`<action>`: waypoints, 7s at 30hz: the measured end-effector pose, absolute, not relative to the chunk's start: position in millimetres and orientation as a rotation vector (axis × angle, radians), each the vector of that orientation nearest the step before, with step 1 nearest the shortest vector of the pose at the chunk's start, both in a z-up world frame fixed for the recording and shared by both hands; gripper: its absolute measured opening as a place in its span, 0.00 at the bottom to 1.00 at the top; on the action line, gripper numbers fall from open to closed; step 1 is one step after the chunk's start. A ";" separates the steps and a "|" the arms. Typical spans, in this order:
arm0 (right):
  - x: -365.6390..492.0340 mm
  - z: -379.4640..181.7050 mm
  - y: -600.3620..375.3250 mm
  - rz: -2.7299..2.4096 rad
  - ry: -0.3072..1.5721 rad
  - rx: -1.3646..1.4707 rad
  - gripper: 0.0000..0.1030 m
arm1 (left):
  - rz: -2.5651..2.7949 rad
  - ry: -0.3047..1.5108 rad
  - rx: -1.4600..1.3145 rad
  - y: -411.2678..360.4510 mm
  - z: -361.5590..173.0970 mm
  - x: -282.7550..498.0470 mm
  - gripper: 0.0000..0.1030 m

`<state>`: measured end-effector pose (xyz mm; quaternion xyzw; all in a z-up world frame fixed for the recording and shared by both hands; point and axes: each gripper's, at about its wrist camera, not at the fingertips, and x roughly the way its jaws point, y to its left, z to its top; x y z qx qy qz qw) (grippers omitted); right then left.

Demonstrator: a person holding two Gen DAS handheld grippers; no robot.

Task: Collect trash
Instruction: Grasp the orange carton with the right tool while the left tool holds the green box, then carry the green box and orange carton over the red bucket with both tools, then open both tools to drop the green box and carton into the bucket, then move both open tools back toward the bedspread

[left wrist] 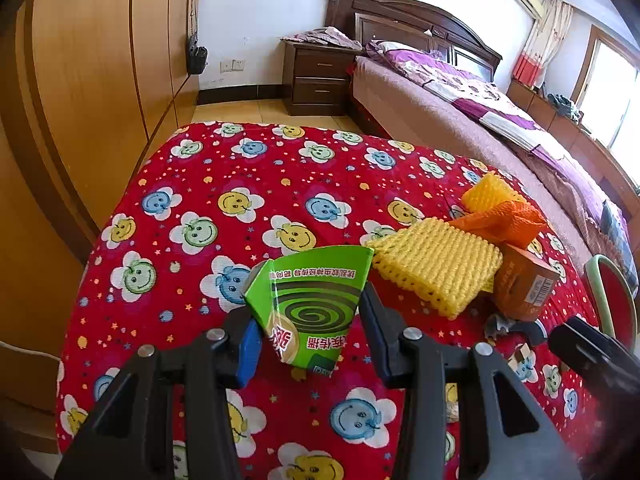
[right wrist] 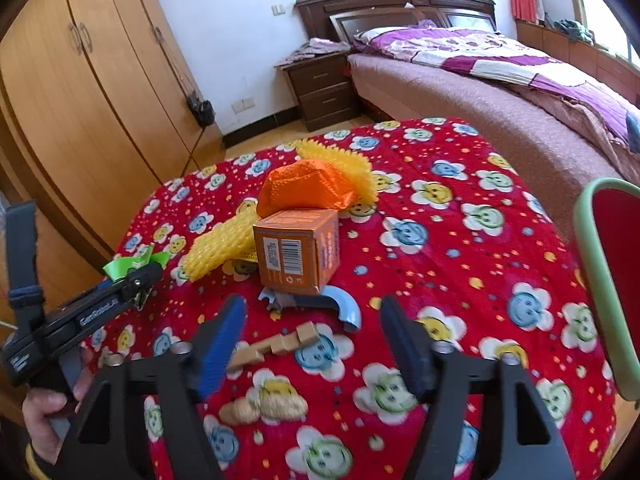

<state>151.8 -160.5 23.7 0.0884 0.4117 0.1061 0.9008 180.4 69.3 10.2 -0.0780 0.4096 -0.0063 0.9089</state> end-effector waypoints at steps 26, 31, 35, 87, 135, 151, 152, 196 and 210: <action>181.0 6.0 -153.9 0.247 0.832 0.199 0.24 | -0.076 0.832 -0.193 66.5 1.9 182.5 0.44; 178.5 8.8 -159.2 0.240 0.823 0.211 0.17 | -0.076 0.826 -0.202 68.5 2.6 180.8 0.44; 173.2 11.3 -169.4 0.211 0.807 0.228 0.13 | -0.081 0.821 -0.209 69.0 3.1 178.7 0.44; 124.9 50.9 -203.4 0.214 0.684 0.333 0.48 | -0.116 0.730 -0.219 58.5 48.0 134.0 0.44; 0.5 93.5 -362.5 -0.015 0.512 0.481 0.48 | -0.446 0.684 -0.091 -116.6 123.7 84.1 0.44; -1.7 82.6 -422.2 -0.106 0.504 0.505 0.48 | -0.566 0.688 -0.013 -204.8 119.7 100.3 0.44; -1.7 81.6 -426.0 -0.114 0.504 0.507 0.48 | -0.576 0.687 -0.008 -210.6 119.3 101.5 0.44; 7.7 36.4 -469.7 -0.197 0.580 0.607 0.49 | -0.694 0.831 -0.007 -273.7 71.1 126.2 0.54; 7.4 55.3 -422.7 -0.137 0.579 0.557 0.57 | -0.612 0.783 -0.066 -204.9 90.9 109.2 0.54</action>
